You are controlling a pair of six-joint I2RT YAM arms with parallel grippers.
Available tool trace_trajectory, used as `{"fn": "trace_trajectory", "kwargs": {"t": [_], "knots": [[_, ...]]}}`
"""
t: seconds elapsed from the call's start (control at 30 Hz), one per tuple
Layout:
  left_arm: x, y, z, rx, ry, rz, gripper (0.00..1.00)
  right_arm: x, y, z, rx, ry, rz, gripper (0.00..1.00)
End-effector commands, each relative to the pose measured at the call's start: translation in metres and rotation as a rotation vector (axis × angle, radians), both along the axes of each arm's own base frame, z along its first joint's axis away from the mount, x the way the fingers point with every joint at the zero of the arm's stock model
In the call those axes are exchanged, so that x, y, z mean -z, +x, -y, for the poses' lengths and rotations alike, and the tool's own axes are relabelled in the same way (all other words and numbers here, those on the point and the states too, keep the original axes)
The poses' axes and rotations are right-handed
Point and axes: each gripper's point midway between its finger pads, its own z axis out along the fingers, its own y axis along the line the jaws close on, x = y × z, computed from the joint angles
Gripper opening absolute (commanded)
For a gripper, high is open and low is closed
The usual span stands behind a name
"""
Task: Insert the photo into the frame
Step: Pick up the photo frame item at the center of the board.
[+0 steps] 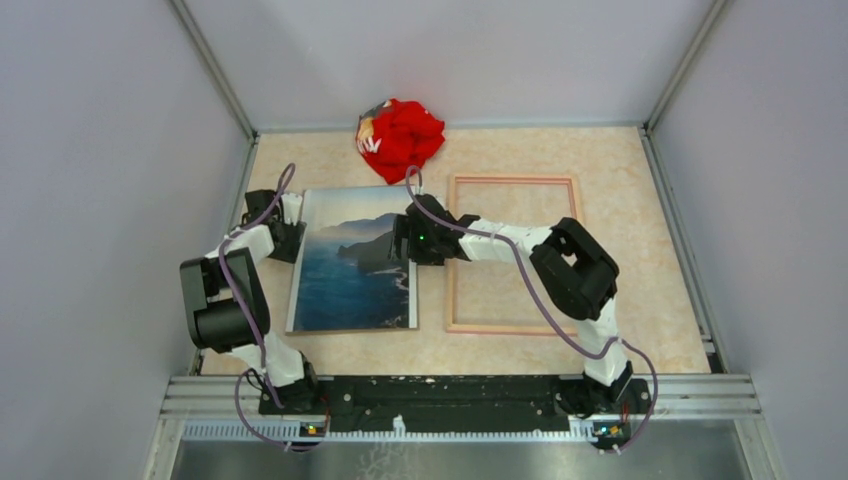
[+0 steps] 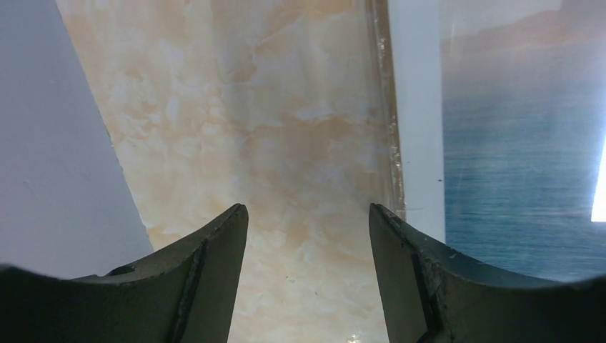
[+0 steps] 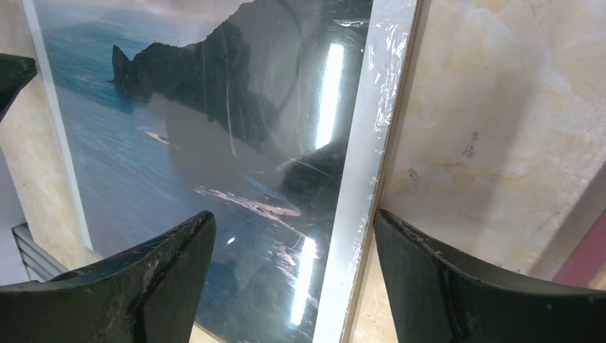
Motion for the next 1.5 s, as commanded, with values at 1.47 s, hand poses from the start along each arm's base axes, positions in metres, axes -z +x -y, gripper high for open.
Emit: {"fn": "trace_trajectory", "kwargs": {"t": [1.47], "knots": [[0.018, -0.022, 0.051, 0.090, -0.143, -0.043, 0.71, -0.144, -0.035, -0.051, -0.137, 0.316, 0.116, 0.78]]}}
